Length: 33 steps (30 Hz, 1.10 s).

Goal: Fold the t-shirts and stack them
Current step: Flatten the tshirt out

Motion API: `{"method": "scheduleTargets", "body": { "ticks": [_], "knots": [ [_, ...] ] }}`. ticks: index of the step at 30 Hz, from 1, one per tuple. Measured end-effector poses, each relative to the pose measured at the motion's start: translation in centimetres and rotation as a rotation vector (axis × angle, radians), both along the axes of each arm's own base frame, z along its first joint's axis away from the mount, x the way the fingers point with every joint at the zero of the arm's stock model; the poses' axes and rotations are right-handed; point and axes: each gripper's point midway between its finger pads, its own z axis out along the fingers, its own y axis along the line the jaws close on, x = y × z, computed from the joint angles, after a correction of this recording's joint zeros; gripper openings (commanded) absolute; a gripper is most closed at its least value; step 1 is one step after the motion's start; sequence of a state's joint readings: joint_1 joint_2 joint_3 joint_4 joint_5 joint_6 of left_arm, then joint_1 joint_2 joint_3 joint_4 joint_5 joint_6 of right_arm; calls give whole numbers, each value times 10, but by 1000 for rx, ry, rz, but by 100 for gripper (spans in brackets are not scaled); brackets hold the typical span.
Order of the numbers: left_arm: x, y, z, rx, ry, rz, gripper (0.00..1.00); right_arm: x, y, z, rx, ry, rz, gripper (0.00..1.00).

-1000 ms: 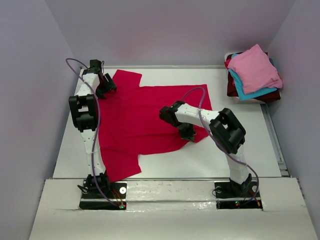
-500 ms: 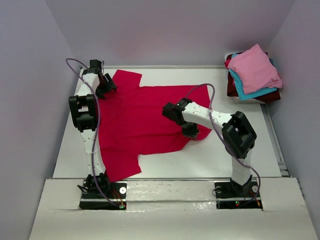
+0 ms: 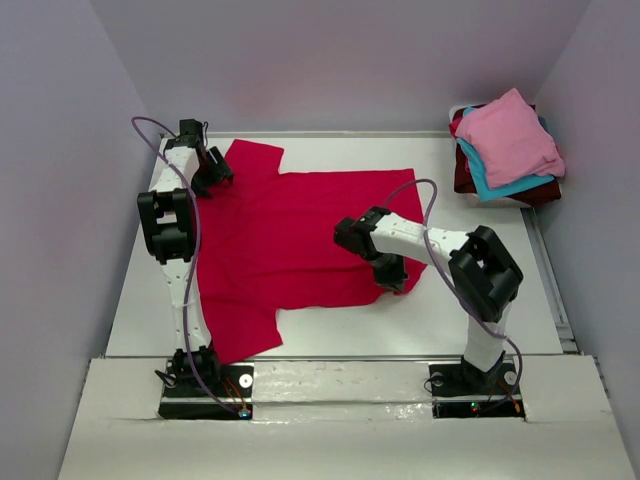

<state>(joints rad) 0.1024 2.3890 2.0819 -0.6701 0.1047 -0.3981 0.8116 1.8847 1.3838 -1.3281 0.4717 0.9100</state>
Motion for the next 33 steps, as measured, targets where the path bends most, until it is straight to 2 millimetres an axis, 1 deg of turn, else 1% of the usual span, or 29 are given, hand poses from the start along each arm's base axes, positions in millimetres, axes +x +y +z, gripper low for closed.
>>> {"method": "scheduleTargets", "body": {
  "ticks": [4, 6, 7, 9, 11, 13, 18, 27, 33],
  "knots": [
    [0, 0, 0, 0, 0, 0, 80, -8, -5, -1, 3, 10, -18, 14],
    [0, 0, 0, 0, 0, 0, 80, -14, -9, -2, 2, 18, -31, 17],
    [0, 0, 0, 0, 0, 0, 80, -18, -11, -3, 2, 22, -37, 21],
    [0, 0, 0, 0, 0, 0, 80, -22, -13, -3, 3, 26, -48, 23],
    [0, 0, 0, 0, 0, 0, 80, -27, -16, -4, 3, 30, -60, 34],
    [0, 0, 0, -1, 0, 0, 80, -32, -20, -4, 8, 28, -79, 36],
    [0, 0, 0, 0, 0, 0, 80, -40, -23, -3, 19, 32, -98, 36],
    [0, 0, 0, -1, 0, 0, 80, -43, -20, -3, 39, 46, -108, 37],
    [0, 0, 0, 0, 0, 0, 80, -46, -22, -12, 11, 79, -106, 38]
  ]
}}
